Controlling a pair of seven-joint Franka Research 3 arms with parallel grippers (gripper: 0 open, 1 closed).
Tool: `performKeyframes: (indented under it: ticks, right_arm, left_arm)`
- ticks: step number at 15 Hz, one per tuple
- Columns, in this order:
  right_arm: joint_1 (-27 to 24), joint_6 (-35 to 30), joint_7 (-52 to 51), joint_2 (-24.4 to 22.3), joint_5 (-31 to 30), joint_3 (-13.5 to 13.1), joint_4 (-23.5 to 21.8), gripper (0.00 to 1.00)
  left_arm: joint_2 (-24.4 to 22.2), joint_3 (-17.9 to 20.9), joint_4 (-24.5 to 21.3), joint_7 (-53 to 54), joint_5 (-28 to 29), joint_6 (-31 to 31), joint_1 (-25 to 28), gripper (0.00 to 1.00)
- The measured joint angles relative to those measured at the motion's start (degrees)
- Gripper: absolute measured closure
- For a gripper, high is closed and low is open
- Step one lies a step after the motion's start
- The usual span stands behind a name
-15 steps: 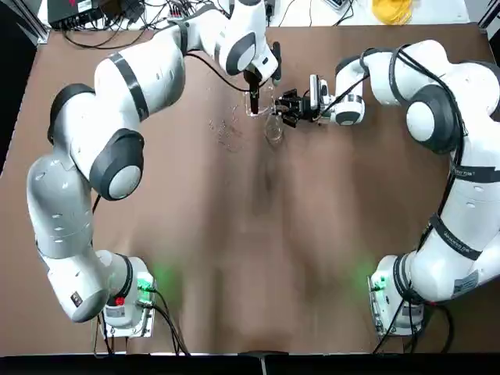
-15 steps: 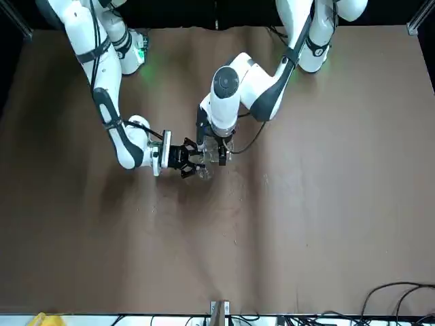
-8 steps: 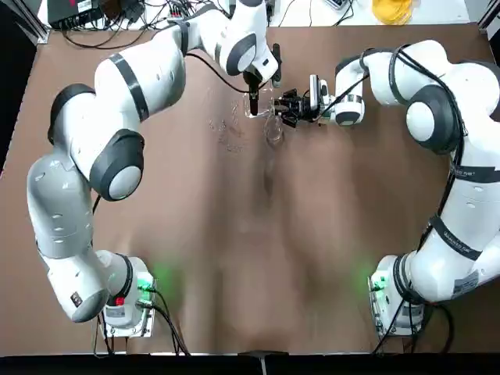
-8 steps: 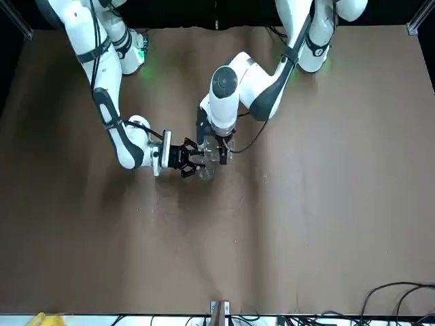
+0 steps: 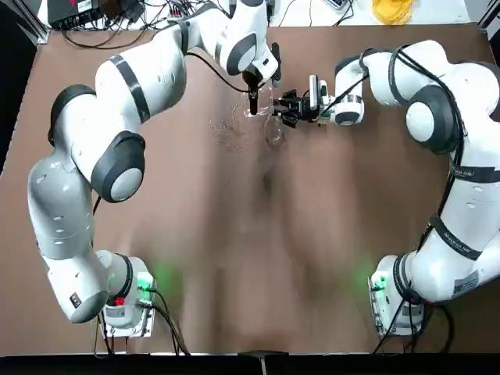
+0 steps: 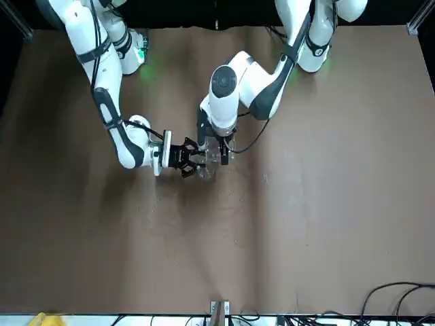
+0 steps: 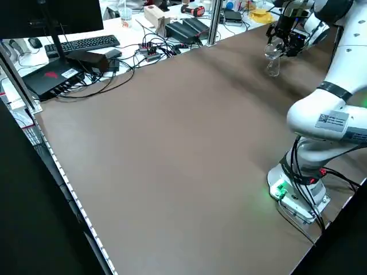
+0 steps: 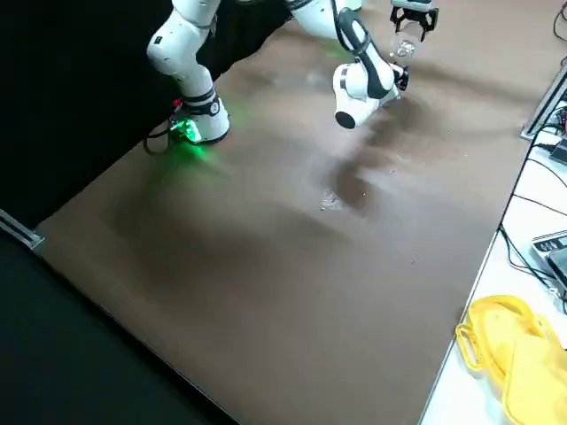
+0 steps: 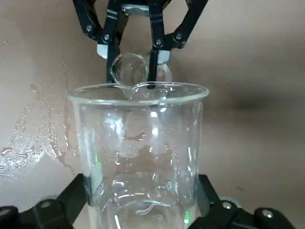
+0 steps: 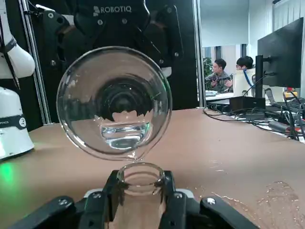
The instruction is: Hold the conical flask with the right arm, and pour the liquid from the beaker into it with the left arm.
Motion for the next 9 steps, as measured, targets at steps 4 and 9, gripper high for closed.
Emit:
performKeyframes:
  ticks: [4, 9]
  right_arm:
    - [0.4, 0.0, 0.0, 0.0, 0.3, 0.0, 0.0, 0.60]
    - [0.9, 0.0, 0.0, 0.0, 0.6, 0.0, 0.0, 0.60]
  left_arm:
    - [0.0, 0.0, 1.3, -0.2, 0.0, -1.0, -0.1, 0.04]
    - [0.1, 0.1, 1.5, -0.7, 0.0, -2.0, -0.2, 0.04]
